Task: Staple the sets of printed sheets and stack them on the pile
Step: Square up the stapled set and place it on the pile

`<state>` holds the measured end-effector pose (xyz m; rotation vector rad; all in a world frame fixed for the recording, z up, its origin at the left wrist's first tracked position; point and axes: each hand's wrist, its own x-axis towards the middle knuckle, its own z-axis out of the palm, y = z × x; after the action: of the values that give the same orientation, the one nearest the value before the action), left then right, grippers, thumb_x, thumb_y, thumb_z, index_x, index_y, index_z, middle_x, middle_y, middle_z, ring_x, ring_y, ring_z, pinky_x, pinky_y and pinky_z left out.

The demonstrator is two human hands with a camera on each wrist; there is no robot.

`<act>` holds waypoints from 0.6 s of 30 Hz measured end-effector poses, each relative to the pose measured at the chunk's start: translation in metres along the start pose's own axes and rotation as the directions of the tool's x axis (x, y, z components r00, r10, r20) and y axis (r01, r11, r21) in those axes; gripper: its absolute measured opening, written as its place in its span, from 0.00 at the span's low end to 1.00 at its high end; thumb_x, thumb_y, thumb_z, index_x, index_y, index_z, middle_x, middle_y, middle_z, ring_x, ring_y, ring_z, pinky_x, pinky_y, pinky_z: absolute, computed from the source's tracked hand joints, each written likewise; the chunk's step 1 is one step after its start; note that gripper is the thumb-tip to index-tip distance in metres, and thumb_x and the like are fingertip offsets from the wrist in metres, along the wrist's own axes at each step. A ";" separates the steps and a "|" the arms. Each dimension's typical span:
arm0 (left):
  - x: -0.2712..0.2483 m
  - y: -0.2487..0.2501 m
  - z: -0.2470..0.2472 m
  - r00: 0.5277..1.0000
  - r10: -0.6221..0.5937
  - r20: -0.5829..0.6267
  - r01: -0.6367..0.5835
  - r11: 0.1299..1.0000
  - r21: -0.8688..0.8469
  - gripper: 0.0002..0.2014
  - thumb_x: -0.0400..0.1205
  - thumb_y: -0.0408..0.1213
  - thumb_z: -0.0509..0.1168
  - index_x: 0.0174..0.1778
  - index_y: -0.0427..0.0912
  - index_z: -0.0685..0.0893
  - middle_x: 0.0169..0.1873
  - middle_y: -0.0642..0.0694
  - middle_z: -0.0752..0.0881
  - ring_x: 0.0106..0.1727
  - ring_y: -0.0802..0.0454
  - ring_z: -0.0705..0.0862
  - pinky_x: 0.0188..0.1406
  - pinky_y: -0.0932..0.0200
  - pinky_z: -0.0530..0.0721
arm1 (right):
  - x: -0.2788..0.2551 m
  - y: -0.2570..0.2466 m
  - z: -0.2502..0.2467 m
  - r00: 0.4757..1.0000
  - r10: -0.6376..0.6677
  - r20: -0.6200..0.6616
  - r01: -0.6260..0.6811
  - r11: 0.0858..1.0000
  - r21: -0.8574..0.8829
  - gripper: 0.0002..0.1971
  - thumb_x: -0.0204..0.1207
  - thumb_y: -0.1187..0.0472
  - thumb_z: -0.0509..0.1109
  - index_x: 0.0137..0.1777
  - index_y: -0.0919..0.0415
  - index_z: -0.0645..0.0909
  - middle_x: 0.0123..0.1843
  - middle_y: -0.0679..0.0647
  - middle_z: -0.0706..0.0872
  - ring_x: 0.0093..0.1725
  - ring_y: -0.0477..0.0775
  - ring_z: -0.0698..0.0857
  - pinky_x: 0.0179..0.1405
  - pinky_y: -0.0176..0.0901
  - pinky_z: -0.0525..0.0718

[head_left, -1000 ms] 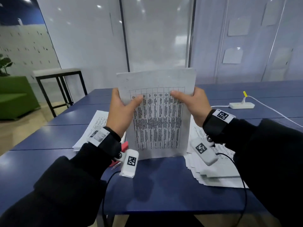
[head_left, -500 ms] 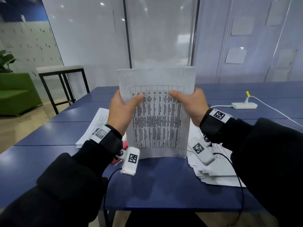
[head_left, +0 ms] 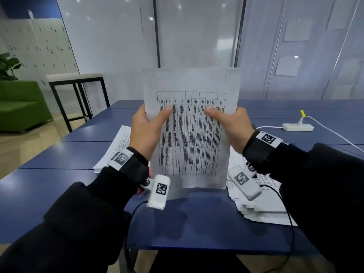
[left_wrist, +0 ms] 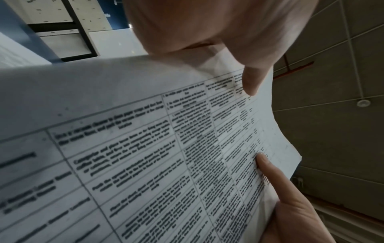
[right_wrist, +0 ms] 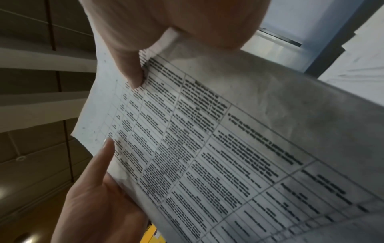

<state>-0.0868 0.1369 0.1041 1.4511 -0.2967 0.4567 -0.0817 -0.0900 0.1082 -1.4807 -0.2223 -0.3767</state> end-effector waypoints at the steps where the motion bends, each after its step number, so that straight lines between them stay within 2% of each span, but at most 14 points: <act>1: -0.001 -0.001 0.000 1.000 0.000 0.001 0.000 1.000 -0.004 0.18 0.84 0.42 0.75 0.69 0.43 0.86 0.59 0.52 0.93 0.62 0.55 0.91 0.66 0.52 0.87 | 0.000 -0.001 0.001 1.000 -0.008 0.009 0.008 1.000 -0.003 0.33 0.63 0.49 0.90 0.61 0.71 0.87 0.58 0.63 0.94 0.62 0.60 0.92 0.72 0.64 0.85; 3: -0.009 -0.008 0.001 1.000 -0.026 -0.001 0.026 0.999 0.022 0.18 0.84 0.42 0.75 0.69 0.44 0.86 0.58 0.54 0.93 0.60 0.58 0.91 0.64 0.55 0.88 | -0.006 0.005 0.001 1.000 0.012 -0.005 -0.012 1.000 -0.024 0.32 0.65 0.50 0.90 0.60 0.73 0.87 0.58 0.67 0.92 0.61 0.60 0.92 0.72 0.64 0.85; 5: -0.018 -0.017 -0.001 0.999 -0.054 0.002 0.054 0.997 0.059 0.17 0.84 0.44 0.75 0.68 0.46 0.87 0.57 0.55 0.93 0.59 0.60 0.91 0.64 0.55 0.88 | -0.011 0.014 -0.002 1.000 0.024 0.007 -0.024 0.999 -0.026 0.33 0.64 0.49 0.90 0.60 0.74 0.87 0.60 0.69 0.91 0.59 0.59 0.92 0.72 0.65 0.85; 8: -0.014 -0.017 -0.006 0.999 -0.026 0.019 0.025 0.998 0.050 0.16 0.84 0.43 0.75 0.67 0.45 0.87 0.58 0.53 0.93 0.60 0.56 0.92 0.64 0.52 0.88 | -0.009 0.008 -0.006 1.000 0.014 0.027 -0.014 1.000 -0.023 0.17 0.74 0.60 0.84 0.59 0.66 0.89 0.57 0.59 0.94 0.61 0.58 0.92 0.73 0.62 0.85; 10: -0.002 -0.008 -0.006 1.000 0.013 0.016 -0.013 1.000 0.013 0.16 0.84 0.40 0.75 0.67 0.42 0.86 0.59 0.50 0.93 0.62 0.53 0.91 0.64 0.52 0.88 | -0.001 -0.004 -0.007 0.999 -0.025 0.025 0.024 1.000 0.007 0.15 0.77 0.62 0.81 0.61 0.67 0.88 0.59 0.60 0.94 0.63 0.60 0.92 0.73 0.63 0.84; 12: 0.010 0.002 -0.003 0.999 0.054 0.002 -0.054 0.998 -0.017 0.15 0.85 0.39 0.74 0.66 0.39 0.86 0.59 0.47 0.93 0.62 0.51 0.91 0.64 0.53 0.87 | 0.008 -0.014 -0.004 0.999 -0.050 0.012 0.049 0.999 0.023 0.19 0.76 0.59 0.82 0.63 0.68 0.87 0.60 0.61 0.93 0.63 0.62 0.91 0.72 0.66 0.84; 15: 0.022 0.018 0.006 0.995 0.099 0.010 -0.098 0.993 -0.058 0.12 0.87 0.34 0.71 0.65 0.37 0.85 0.58 0.44 0.93 0.60 0.49 0.92 0.62 0.53 0.89 | 0.016 -0.028 0.006 0.996 -0.083 -0.032 0.084 0.996 0.038 0.30 0.68 0.51 0.86 0.62 0.72 0.86 0.59 0.65 0.93 0.61 0.67 0.92 0.69 0.70 0.86; 18: 0.028 0.026 0.011 0.990 0.137 -0.020 -0.138 0.989 -0.061 0.09 0.88 0.33 0.70 0.62 0.36 0.85 0.52 0.48 0.93 0.56 0.54 0.92 0.55 0.60 0.88 | 0.024 -0.038 0.009 0.993 -0.107 -0.055 0.109 0.993 0.042 0.32 0.63 0.47 0.87 0.59 0.71 0.86 0.57 0.66 0.93 0.60 0.68 0.92 0.67 0.70 0.86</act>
<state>-0.0736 0.1307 0.1416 1.3705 -0.3971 0.5656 -0.0731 -0.0854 0.1526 -1.4163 -0.2677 -0.4947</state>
